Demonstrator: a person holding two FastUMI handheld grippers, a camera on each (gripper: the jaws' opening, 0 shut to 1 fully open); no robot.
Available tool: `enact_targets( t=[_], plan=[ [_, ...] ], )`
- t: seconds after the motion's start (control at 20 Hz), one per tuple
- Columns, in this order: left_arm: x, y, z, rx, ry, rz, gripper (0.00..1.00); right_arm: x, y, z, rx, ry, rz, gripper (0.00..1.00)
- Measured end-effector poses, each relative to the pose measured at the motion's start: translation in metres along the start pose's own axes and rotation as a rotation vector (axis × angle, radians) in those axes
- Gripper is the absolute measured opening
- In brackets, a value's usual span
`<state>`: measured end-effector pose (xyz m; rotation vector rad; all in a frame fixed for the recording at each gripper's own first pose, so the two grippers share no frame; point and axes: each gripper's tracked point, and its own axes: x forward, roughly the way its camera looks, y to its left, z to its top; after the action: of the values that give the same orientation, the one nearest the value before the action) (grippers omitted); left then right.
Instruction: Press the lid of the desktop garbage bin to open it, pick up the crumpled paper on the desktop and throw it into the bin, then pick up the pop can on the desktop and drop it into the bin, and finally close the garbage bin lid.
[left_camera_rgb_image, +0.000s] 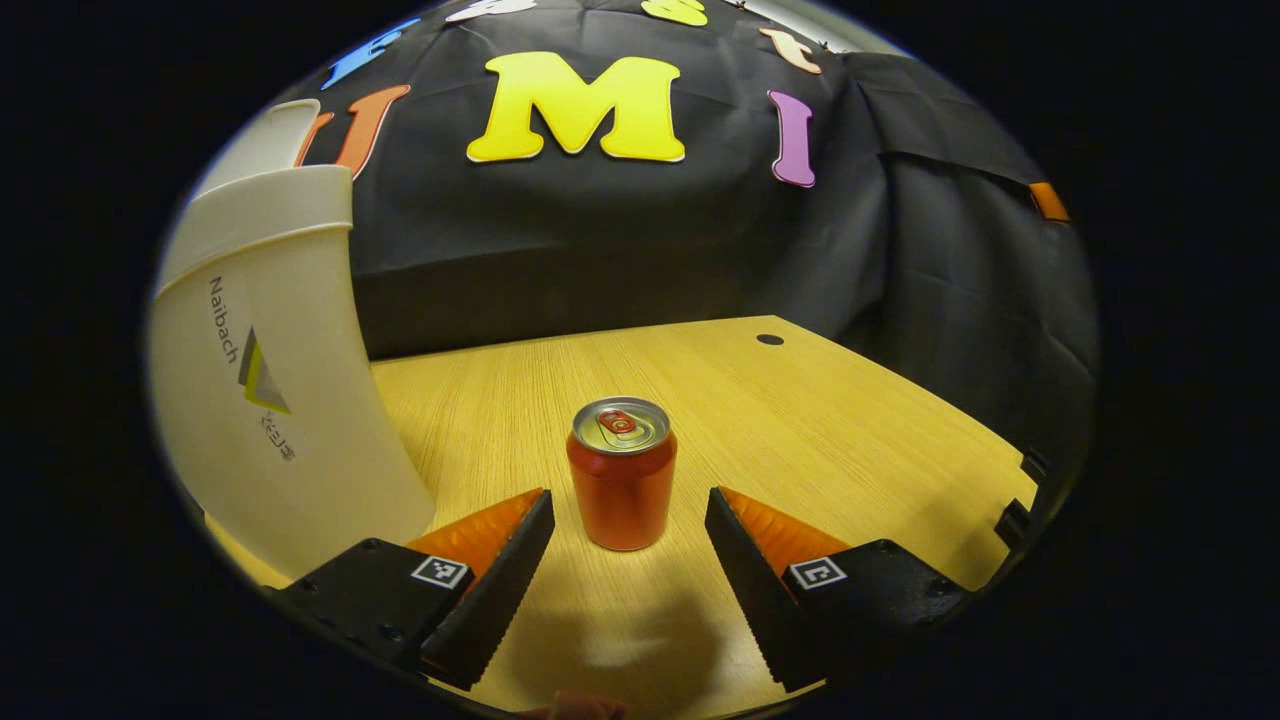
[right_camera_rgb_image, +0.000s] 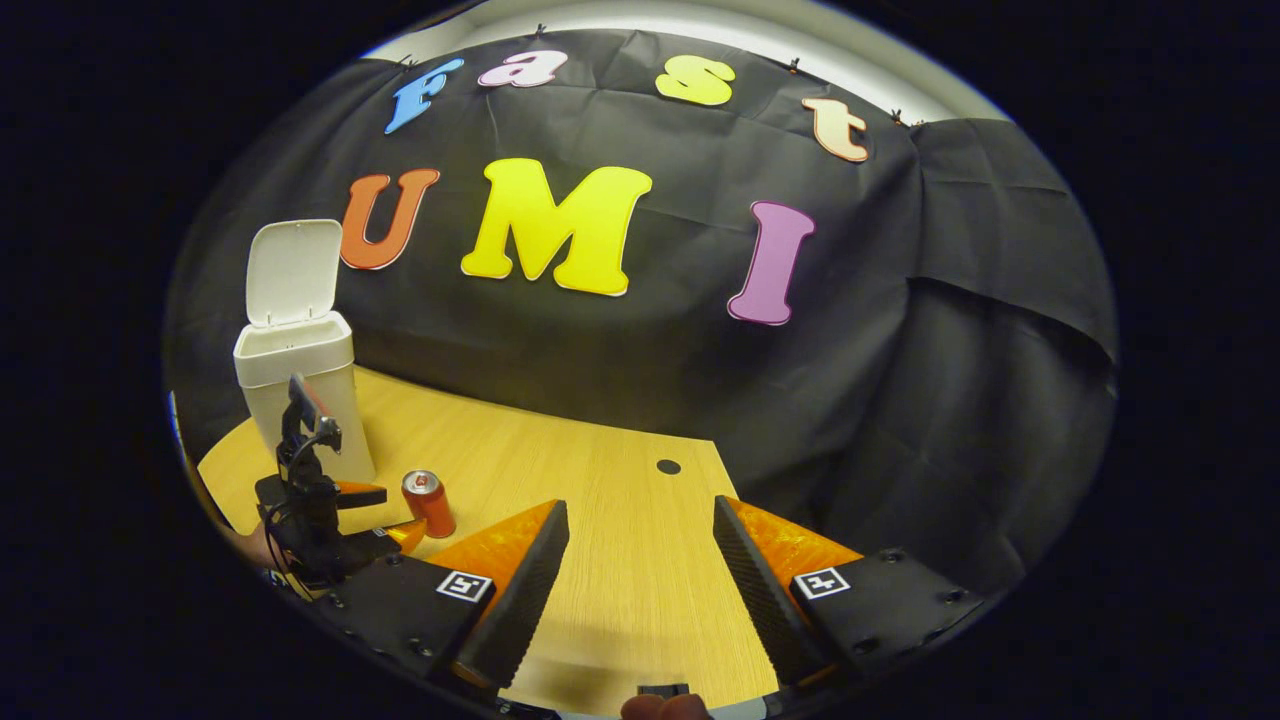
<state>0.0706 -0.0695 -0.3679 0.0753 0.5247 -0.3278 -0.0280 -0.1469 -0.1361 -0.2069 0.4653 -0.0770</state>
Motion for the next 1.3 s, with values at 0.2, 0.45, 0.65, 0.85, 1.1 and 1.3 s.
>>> enact_targets(
  t=[0.2, 0.45, 0.65, 0.85, 1.1, 1.3],
  plan=[
    [0.01, 0.0, -0.013, -0.006, 0.024, 0.001, 1.0, 0.003, -0.009, -0.012, -0.002, 0.033, -0.021, 0.93],
    [0.022, 0.0, -0.022, -0.018, 0.038, 0.009, 1.0, 0.01, -0.009, -0.022, -0.003, 0.061, -0.022, 0.93],
    [0.033, 0.004, -0.024, -0.003, 0.04, 0.027, 1.0, 0.017, -0.005, -0.032, -0.006, 0.093, -0.008, 0.93],
    [0.042, 0.004, -0.023, 0.0, 0.036, 0.026, 1.0, 0.023, -0.006, -0.039, 0.003, 0.12, -0.01, 0.93],
    [0.051, 0.006, -0.02, 0.014, 0.032, 0.034, 1.0, 0.031, -0.005, -0.039, 0.006, 0.131, -0.005, 0.93],
    [0.053, 0.007, -0.017, 0.016, 0.025, 0.037, 0.96, 0.036, 0.001, -0.039, 0.0, 0.135, 0.012, 0.93]
  ],
)
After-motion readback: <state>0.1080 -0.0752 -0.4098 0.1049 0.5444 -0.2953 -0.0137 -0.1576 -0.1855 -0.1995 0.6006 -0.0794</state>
